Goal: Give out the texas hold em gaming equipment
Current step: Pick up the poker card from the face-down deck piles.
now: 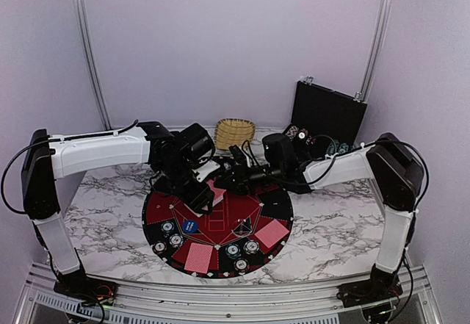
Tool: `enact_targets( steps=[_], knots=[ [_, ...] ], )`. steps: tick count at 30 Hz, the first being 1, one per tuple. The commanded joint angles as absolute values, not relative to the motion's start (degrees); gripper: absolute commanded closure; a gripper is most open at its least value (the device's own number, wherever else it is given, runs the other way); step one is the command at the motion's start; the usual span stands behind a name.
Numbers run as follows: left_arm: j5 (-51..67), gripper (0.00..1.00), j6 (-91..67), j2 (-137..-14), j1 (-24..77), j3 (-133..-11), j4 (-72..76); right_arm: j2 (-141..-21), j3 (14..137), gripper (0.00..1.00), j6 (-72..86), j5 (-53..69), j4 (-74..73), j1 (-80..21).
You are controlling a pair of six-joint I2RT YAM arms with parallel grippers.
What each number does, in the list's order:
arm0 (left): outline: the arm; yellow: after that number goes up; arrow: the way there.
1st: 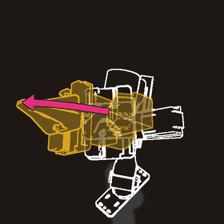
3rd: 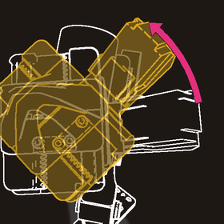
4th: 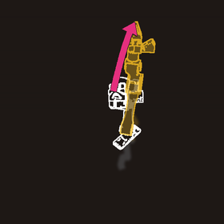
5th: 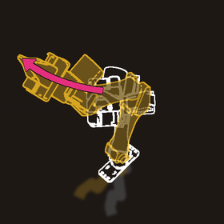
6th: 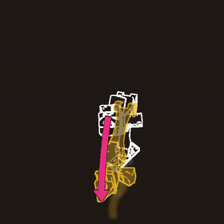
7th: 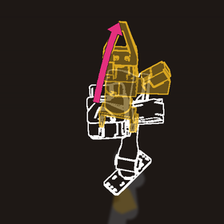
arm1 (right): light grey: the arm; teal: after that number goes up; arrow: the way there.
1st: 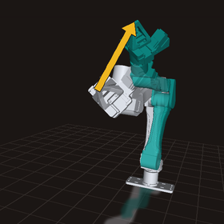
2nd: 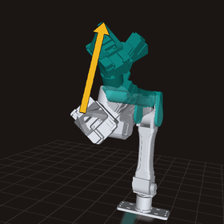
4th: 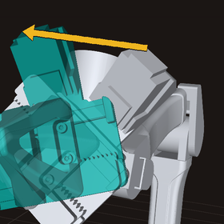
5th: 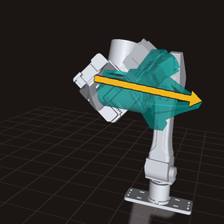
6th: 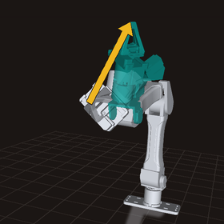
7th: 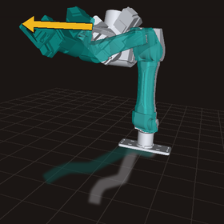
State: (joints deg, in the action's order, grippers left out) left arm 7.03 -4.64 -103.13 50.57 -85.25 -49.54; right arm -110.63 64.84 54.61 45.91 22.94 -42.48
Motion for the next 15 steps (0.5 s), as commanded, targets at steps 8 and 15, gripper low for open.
enact_targets(
  steps=[8, 15],
  knots=[
    [6.7, 0.5, -4.0, -101.1, 50.6, -85.5, -49.5, -107.9, 64.5, 0.96, 54.5, 45.9, 23.5, -41.8],
    [6.8, 0.5, -4.0, -101.1, 50.6, -85.4, -49.6, -107.4, 64.0, 1.0, 55.1, 46.1, 24.2, -41.1]
  ],
)
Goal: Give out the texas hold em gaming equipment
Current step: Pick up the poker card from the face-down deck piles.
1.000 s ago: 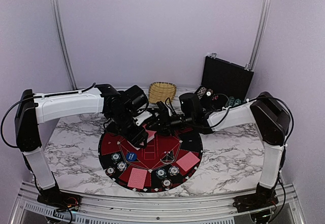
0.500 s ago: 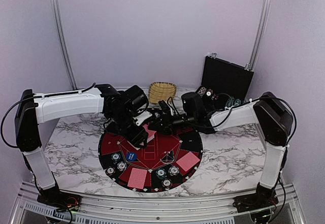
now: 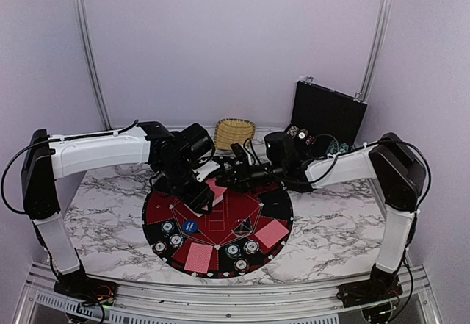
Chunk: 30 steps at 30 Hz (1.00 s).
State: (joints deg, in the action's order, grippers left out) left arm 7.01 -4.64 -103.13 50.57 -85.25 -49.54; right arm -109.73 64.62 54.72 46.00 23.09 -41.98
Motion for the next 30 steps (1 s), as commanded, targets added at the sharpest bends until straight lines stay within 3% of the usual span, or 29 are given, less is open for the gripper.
enact_targets(
  steps=[1, 30],
  knots=[
    [6.8, 0.5, -4.0, -101.0, 50.6, -85.4, -49.6, -107.3, 63.9, 1.0, 55.3, 46.1, 24.4, -40.9],
    [5.8, 0.51, -4.2, -100.9, 50.4, -85.6, -49.6, -107.3, 63.0, 1.0, 57.8, 49.7, 28.3, -40.5]
  ],
)
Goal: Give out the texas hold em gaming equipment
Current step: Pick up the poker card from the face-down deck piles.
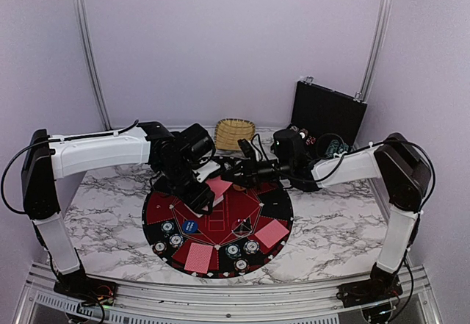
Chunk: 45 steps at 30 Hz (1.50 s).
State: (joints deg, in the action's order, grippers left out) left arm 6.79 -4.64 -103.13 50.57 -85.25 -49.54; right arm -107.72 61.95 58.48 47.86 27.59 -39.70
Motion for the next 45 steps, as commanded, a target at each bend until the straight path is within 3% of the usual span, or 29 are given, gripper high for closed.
enact_targets(
  steps=[1, 21, 35, 45],
  knots=[
    [5.8, 0.51, -4.1, -100.9, 50.4, -85.6, -49.6, -107.5, 63.1, 1.0, 57.8, 49.7, 28.3, -40.7],
    [5.7, 0.51, -3.9, -101.2, 50.3, -86.7, -49.6, -109.8, 64.4, 1.0, 55.0, 49.3, 24.8, -42.5],
    [6.0, 0.51, -3.8, -101.1, 50.2, -86.7, -49.6, -109.1, 65.4, 0.75, 51.7, 47.5, 21.2, -42.5],
    [5.9, 0.51, -3.9, -101.0, 50.1, -86.5, -49.6, -110.0, 66.0, 0.71, 51.3, 46.8, 20.7, -42.8]
  ],
)
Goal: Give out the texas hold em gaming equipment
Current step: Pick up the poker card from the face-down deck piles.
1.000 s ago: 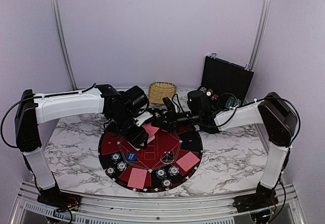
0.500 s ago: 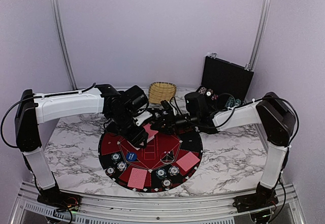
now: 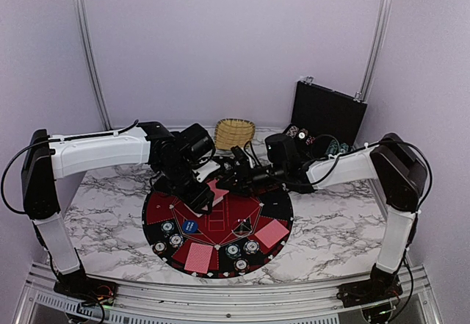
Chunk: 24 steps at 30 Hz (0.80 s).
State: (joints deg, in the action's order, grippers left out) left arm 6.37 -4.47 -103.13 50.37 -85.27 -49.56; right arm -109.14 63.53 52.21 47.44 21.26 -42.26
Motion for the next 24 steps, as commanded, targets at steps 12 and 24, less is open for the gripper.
enact_targets(
  steps=[12, 24],
  knots=[
    [6.0, 0.51, -4.1, -100.4, 50.0, -86.2, -49.6, -111.1, 67.0, 0.8, 50.7, 45.7, 19.4, -42.8],
    [6.0, 0.51, -4.1, -100.3, 50.0, -85.8, -49.6, -109.9, 66.6, 0.87, 51.0, 44.8, 19.4, -41.8]
  ],
)
